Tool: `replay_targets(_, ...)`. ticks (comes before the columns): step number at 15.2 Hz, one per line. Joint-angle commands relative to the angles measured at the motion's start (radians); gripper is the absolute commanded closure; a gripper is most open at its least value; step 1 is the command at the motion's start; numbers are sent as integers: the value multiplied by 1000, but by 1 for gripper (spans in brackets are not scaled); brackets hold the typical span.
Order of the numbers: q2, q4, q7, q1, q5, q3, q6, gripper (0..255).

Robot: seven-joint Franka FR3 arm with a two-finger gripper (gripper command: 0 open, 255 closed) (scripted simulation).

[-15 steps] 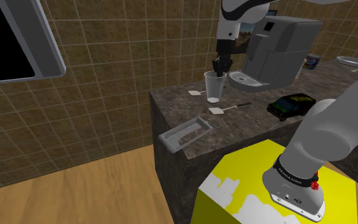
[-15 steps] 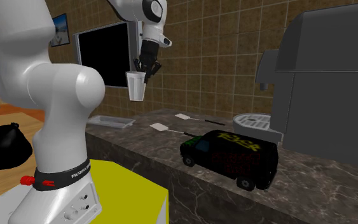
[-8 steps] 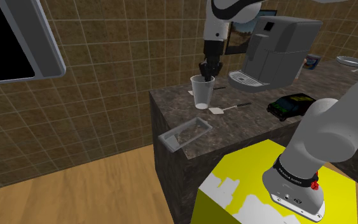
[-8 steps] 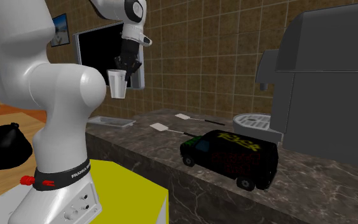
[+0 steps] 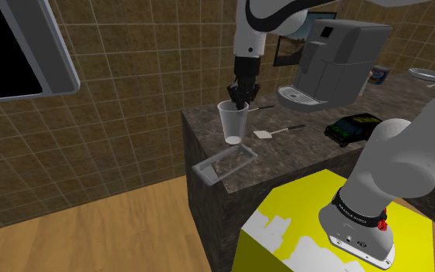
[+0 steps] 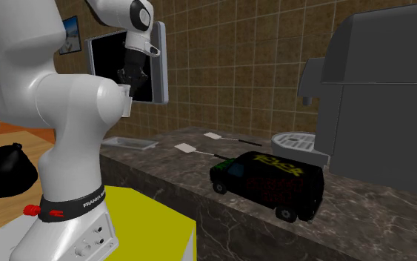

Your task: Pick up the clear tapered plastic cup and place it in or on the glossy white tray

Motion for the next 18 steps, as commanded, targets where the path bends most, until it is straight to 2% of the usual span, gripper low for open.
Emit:
replay_targets(1,4,-22,-3,1,2,1,26,255)
replay_targets(18,80,-168,-46,6,23,5,245,255)
